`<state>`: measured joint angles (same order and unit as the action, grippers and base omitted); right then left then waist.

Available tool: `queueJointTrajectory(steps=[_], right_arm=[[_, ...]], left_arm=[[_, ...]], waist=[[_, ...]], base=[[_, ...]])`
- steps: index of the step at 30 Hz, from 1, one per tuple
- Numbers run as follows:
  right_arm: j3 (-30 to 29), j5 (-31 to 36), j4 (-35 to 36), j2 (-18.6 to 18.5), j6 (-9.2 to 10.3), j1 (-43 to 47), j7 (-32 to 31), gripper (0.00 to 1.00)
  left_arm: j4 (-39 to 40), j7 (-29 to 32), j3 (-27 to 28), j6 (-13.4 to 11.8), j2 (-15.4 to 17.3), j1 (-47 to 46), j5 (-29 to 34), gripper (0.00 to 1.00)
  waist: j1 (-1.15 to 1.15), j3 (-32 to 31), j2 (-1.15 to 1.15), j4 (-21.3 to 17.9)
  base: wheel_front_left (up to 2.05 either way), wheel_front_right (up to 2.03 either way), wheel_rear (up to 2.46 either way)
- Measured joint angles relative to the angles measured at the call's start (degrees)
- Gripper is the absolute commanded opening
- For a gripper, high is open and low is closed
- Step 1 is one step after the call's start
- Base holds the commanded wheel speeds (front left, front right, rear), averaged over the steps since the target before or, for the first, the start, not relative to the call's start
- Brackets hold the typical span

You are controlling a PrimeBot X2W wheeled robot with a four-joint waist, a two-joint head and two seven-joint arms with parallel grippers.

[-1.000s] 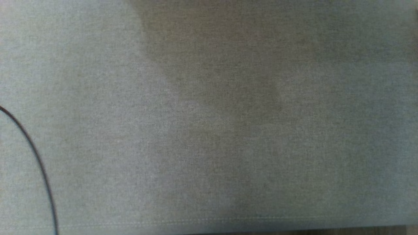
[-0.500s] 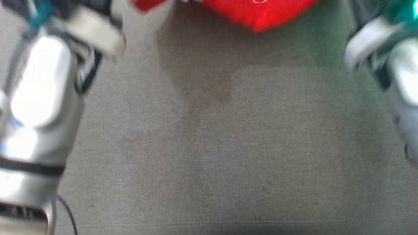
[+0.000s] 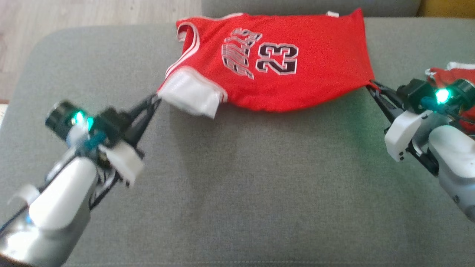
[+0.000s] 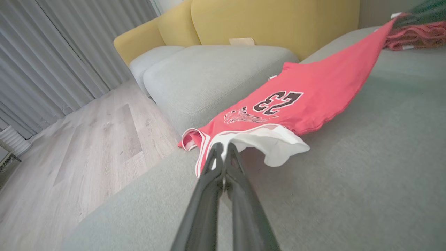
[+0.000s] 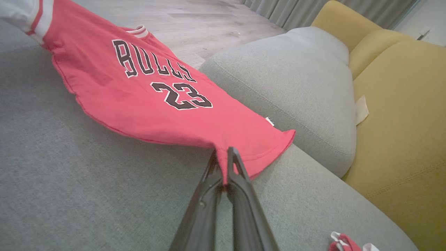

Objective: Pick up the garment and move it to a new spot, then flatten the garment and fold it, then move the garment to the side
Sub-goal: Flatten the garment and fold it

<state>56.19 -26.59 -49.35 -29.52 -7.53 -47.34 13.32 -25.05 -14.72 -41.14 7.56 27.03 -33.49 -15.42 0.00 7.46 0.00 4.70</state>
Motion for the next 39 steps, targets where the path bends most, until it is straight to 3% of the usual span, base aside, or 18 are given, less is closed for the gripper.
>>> queueJointTrajectory(steps=[15,21,32,39], right_arm=[[15.79,-14.04,5.71,-8.45,0.00,4.26,-6.46,0.00],[17.28,-17.86,12.82,-12.83,0.00,6.41,-11.54,0.00],[17.83,-23.28,27.81,-21.30,0.00,12.62,-20.85,0.00],[17.92,-23.60,30.21,-23.63,0.00,12.17,-21.97,0.00]], left_arm=[[4.99,0.04,-14.00,0.00,8.59,6.39,-6.98,0.00],[9.37,2.04,-17.51,0.00,11.67,8.03,-8.99,0.00],[19.93,6.65,-18.95,-0.34,18.13,14.04,-12.72,0.00],[23.01,8.69,-18.40,-1.51,19.90,13.05,-12.23,0.00]], waist=[[0.00,-6.02,0.00,2.03],[0.00,-8.39,0.00,2.23],[0.00,-10.20,0.00,2.00],[0.00,-8.97,0.00,1.93]], base=[[0.00,0.00,0.00],[0.00,0.00,0.00],[0.00,0.00,0.00],[0.00,0.00,0.00]])
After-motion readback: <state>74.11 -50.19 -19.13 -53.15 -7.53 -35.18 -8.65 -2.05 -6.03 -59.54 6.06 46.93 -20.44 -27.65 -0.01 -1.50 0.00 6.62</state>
